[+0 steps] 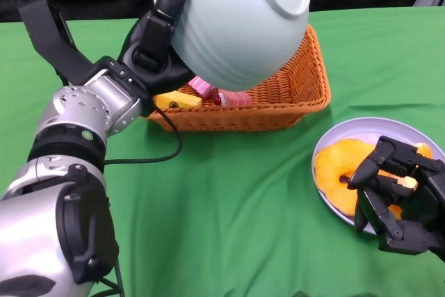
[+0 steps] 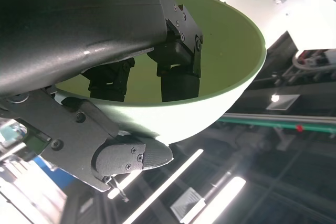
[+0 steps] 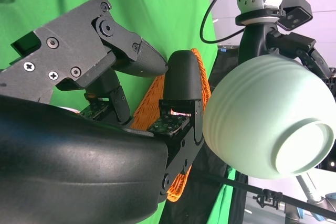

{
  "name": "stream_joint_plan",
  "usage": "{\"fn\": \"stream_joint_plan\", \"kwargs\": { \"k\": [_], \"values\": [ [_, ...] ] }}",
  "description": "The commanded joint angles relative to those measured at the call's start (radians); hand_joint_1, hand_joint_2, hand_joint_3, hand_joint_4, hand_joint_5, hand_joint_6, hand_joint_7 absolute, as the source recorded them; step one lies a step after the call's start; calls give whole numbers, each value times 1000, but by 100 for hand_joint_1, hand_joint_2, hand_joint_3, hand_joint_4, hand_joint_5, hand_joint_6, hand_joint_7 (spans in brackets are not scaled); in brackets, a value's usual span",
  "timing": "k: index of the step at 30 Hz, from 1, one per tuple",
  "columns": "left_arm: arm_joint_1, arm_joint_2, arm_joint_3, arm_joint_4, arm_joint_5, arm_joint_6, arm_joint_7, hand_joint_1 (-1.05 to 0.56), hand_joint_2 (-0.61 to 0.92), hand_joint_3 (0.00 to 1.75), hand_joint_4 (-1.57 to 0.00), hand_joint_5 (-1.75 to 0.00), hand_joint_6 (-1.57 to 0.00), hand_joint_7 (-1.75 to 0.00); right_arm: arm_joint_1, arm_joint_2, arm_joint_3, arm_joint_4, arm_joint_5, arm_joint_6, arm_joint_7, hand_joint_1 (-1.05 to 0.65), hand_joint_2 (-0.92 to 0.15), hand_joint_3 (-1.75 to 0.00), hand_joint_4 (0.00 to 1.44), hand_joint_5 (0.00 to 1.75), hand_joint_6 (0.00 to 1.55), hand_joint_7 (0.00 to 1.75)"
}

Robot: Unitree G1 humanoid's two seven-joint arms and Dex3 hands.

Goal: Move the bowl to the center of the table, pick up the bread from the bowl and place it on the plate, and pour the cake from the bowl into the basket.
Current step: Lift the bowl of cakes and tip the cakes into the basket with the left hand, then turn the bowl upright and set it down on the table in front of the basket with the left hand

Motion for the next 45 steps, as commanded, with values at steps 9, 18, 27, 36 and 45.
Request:
{"fn": "stream_joint_plan", "kwargs": {
  "k": [9, 18, 27, 36, 45],
  "values": [
    [-19, 73, -197, -144, 190, -189, -198, -25, 53, 123, -83, -175, -72, -175, 3, -18, -2, -3, 1, -15, 0, -13, -58, -113, 76, 175, 60, 161],
    [142, 145, -376, -403, 420, -717, -244, -19, 40, 130, -87, -175, -74, -171, 1, -23, -1, 6, -4, -37, 7, -15, -58, -114, 76, 175, 60, 162],
    [357, 197, -417, -535, 590, -1403, -122, -12, 50, 128, -86, -175, -66, -172, -5, -21, -1, 9, -3, -34, 10, -15, -58, -114, 77, 175, 60, 162],
    [478, 289, -445, -504, 675, -1786, 0, -16, 40, 136, -81, -175, -74, -152, -13, -19, 0, 15, 3, -28, 14, -15, -57, -115, 77, 175, 61, 161],
    [525, 352, -437, -327, 838, -2148, 122, -18, 57, 92, -86, -174, -77, -151, -14, -19, 0, 16, -1, -32, 11, -14, -57, -114, 77, 175, 61, 160]
  ]
}}
